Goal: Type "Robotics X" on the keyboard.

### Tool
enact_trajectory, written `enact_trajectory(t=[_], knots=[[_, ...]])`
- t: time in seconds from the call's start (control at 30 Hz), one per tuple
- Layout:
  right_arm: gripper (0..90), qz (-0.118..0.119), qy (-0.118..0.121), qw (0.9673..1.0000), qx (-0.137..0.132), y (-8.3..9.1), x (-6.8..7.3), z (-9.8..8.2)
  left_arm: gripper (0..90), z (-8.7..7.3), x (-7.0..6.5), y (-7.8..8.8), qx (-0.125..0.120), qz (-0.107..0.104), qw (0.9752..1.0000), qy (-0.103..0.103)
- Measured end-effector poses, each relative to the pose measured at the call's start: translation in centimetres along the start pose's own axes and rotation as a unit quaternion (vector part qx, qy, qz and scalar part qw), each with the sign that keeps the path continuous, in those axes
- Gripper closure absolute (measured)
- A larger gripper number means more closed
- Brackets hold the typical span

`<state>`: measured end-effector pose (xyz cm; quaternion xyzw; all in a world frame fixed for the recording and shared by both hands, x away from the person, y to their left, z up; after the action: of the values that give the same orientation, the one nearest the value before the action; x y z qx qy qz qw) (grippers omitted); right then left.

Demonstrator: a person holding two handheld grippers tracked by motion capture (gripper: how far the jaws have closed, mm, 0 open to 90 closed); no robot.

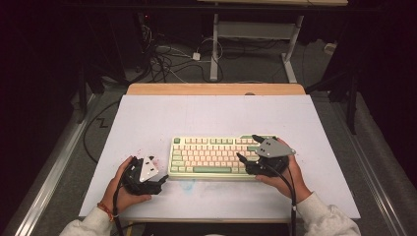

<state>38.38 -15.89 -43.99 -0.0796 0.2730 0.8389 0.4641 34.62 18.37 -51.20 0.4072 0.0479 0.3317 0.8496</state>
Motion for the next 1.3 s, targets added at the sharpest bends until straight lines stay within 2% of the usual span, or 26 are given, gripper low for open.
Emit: enact_trajectory(t=[0.23,0.53,0.67,0.8,0.97,1.03,1.17,1.2,1.3], knots=[[25.2,-0.013,-0.003,0.9999,0.003,1.2,-0.7,-1.2,21.3,0.1,0.0,0.2,-0.006,0.002,1.0000,0.001],[25.3,-0.030,-0.006,0.9995,0.004,2.3,-1.5,-3.0,22.3,0.4,0.1,0.8,-0.022,-0.005,0.9997,0.009],[25.4,-0.036,-0.009,0.9992,0.009,2.8,-1.7,-3.8,25.6,0.7,0.1,1.1,-0.025,-0.003,0.9996,0.010],[25.4,-0.042,-0.013,0.9989,0.020,3.4,-1.9,-4.9,38.4,0.9,0.0,1.5,-0.029,-0.009,0.9995,0.006],[25.4,-0.043,-0.015,0.9984,0.033,4.0,-1.9,-6.1,67.8,1.6,0.1,2.0,-0.046,-0.042,0.9979,0.018],[25.4,-0.042,-0.016,0.9983,0.038,4.3,-1.7,-6.6,77.5,1.8,0.0,2.1,-0.043,-0.045,0.9980,0.014],[25.4,-0.041,-0.016,0.9981,0.043,4.7,-1.6,-7.1,86.6,2.4,-0.3,2.1,-0.036,-0.055,0.9979,-0.003],[26.0,-0.039,-0.018,0.9981,0.045,4.8,-1.6,-7.2,87.5,2.7,-0.5,2.0,-0.037,-0.062,0.9974,-0.008],[26.3,-0.037,-0.019,0.9980,0.048,5.1,-1.6,-7.5,87.7,3.7,-0.8,1.9,-0.036,-0.066,0.9970,-0.017]])
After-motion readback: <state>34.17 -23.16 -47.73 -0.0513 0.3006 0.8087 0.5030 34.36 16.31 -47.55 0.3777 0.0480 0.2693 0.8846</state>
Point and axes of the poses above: each handheld gripper's, and its own axes: y roughly backward along the jaws, z roughly out of its top, x roughly to its left, the point moved 5 cm from there along -y, roughly forward along the jaws, and after that the axes turned 9 degrees about -z, right-handed, at the moved point
